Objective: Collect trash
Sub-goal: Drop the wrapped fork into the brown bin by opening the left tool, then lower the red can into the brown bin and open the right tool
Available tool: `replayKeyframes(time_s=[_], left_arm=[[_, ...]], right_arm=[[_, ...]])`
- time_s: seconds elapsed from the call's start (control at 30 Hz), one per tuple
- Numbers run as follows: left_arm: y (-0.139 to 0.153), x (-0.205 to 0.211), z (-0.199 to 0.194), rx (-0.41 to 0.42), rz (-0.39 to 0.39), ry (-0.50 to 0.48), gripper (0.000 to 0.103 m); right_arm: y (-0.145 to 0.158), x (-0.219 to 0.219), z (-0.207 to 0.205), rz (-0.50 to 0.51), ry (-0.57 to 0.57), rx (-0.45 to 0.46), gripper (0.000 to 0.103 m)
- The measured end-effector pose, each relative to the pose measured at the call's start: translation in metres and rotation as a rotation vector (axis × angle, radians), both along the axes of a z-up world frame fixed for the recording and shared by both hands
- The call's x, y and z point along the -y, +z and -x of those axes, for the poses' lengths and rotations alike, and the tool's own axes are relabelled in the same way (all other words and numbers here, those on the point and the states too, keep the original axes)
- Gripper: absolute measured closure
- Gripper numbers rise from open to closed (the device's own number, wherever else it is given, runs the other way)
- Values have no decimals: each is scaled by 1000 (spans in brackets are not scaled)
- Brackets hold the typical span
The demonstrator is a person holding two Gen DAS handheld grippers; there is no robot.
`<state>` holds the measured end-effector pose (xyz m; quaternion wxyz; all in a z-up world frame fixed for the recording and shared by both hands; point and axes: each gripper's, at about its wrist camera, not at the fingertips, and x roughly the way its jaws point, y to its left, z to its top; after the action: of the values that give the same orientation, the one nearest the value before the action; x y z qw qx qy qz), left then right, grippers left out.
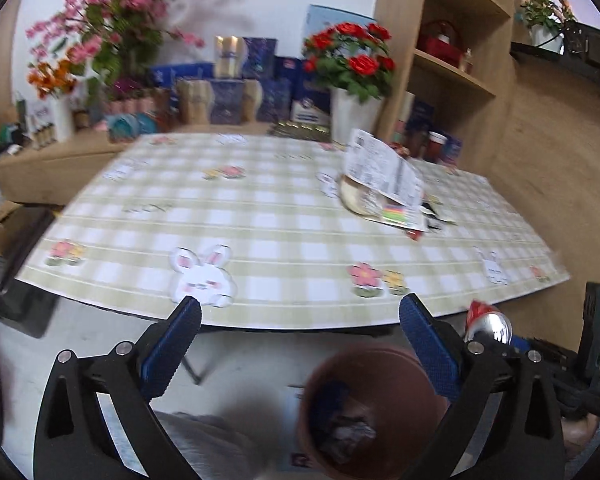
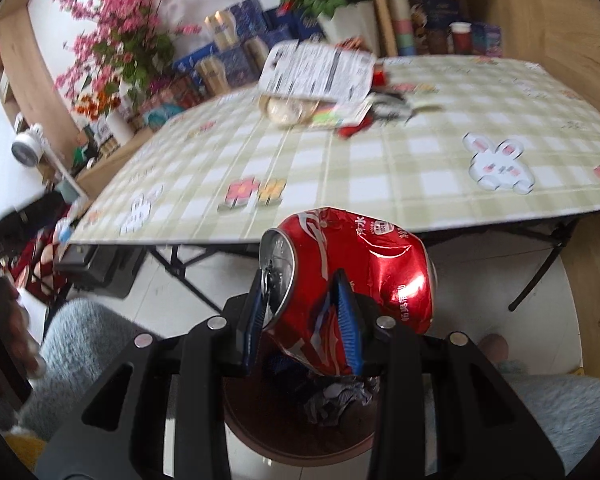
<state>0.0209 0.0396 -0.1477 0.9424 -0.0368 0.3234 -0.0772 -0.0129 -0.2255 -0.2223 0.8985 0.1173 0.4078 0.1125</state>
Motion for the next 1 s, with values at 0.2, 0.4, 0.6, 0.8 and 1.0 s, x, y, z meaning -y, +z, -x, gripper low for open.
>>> replayKeyframes(time_s=[0.2,0.4,0.6,0.8,1.0], left_arm=[[-5,-20,4,-7,27,46,6],[-13,-30,7,-26,37,89,6],[-19,-33,9,-38,35,101,6],[-24,-33,9,-57,44,104,6],[-27,-30,9,-66,42,96,6]], right_arm=[[-42,-30,-10,23,106,-116,67],[-92,-41,-24,54,117,-255,67],[-121,-45,-29,100,108,-346,67],[-121,-43,-29,107,104,-350,64],[-121,-43,-29,128,104,-346,44]])
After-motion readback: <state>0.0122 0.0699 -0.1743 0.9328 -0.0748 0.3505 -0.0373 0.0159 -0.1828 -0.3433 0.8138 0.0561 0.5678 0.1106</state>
